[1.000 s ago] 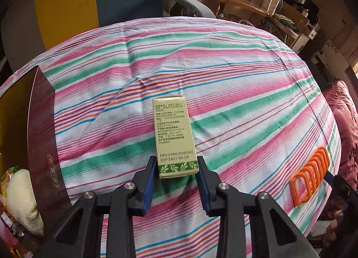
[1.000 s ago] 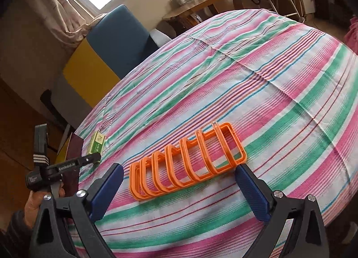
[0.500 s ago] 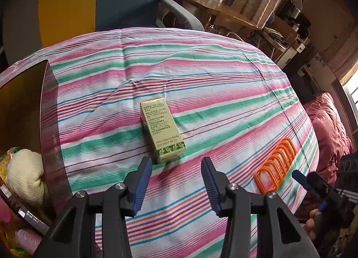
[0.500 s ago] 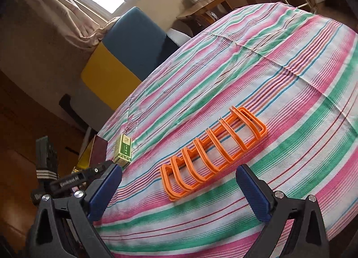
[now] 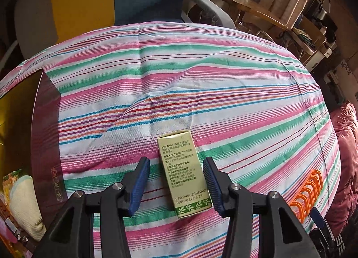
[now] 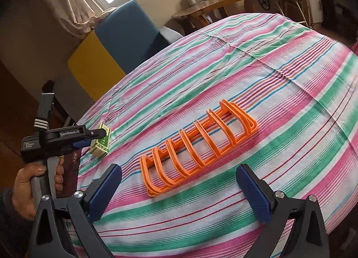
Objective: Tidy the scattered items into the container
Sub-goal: 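Lower right tool and close right gripper on the orange rack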
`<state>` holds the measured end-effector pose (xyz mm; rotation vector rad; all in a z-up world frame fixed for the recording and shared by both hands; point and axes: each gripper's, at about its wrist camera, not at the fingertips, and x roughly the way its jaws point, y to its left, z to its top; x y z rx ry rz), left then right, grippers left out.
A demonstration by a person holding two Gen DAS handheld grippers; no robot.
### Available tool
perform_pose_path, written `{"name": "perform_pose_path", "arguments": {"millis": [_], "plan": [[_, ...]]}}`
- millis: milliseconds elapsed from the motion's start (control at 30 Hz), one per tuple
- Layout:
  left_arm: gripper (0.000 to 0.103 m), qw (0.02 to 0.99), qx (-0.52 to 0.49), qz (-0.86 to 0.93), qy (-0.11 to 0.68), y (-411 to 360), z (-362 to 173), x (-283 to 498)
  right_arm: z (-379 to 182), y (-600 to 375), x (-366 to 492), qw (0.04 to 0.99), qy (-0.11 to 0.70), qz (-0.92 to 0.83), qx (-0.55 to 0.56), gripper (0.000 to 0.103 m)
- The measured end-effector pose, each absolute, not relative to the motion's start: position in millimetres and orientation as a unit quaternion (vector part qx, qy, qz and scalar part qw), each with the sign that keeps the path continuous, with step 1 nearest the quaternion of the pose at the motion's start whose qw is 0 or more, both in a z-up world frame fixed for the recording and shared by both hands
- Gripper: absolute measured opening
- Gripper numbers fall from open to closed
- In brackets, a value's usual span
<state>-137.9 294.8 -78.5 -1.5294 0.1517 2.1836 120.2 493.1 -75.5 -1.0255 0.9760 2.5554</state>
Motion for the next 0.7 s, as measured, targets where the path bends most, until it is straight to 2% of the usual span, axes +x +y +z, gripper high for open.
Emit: {"name": "perform_pose_path", "arguments": {"millis": [233, 567, 700], "plan": [[0.031, 0.250, -0.555, 0.791, 0.059, 295, -85, -132, -75, 508, 96, 0.094, 0.347, 0.867, -0.346, 0.103], [0.031, 0.291, -0.555, 0.778, 0.050, 277, -82, -82, -75, 529, 56, 0.069, 0.360, 0.864, -0.344, 0.103], [0.031, 0.295, -0.556, 0.776, 0.041, 264, -82, -60, -74, 516, 41, 0.058, 0.328, 0.869, -0.365, 0.103]]}}
